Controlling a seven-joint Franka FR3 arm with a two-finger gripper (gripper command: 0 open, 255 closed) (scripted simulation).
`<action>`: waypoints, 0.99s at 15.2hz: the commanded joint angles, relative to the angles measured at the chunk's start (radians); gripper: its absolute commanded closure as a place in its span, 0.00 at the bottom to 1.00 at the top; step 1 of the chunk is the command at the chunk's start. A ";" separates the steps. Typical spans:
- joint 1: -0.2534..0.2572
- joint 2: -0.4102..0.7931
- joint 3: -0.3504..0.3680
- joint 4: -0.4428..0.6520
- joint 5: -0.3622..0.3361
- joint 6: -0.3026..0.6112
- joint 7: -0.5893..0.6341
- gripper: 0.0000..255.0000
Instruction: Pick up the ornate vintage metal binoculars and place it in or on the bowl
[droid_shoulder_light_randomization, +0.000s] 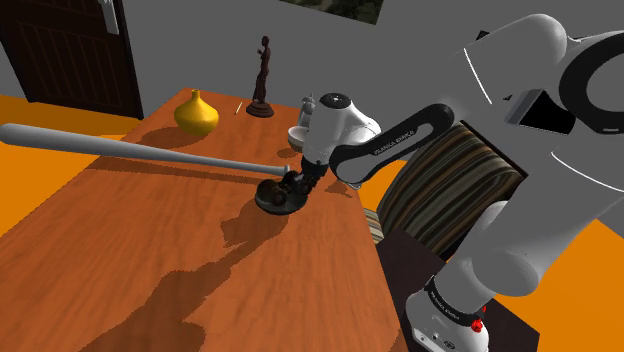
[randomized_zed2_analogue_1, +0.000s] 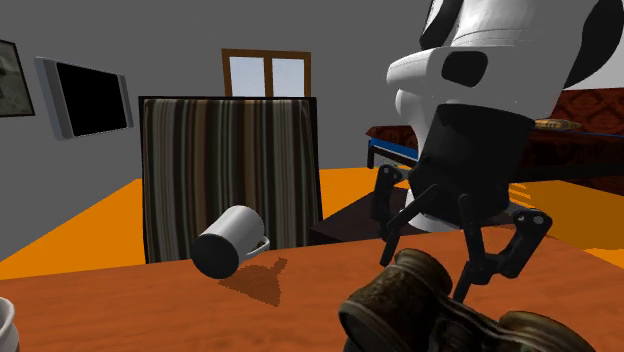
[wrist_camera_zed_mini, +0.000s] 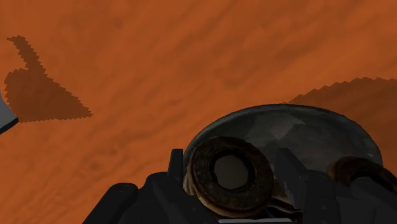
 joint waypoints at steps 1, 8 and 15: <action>-0.003 0.026 -0.001 -0.005 -0.023 0.030 0.020 1.00; -0.006 0.054 -0.003 -0.008 -0.049 0.059 0.044 1.00; -0.006 0.054 -0.003 -0.009 -0.050 0.060 0.045 0.00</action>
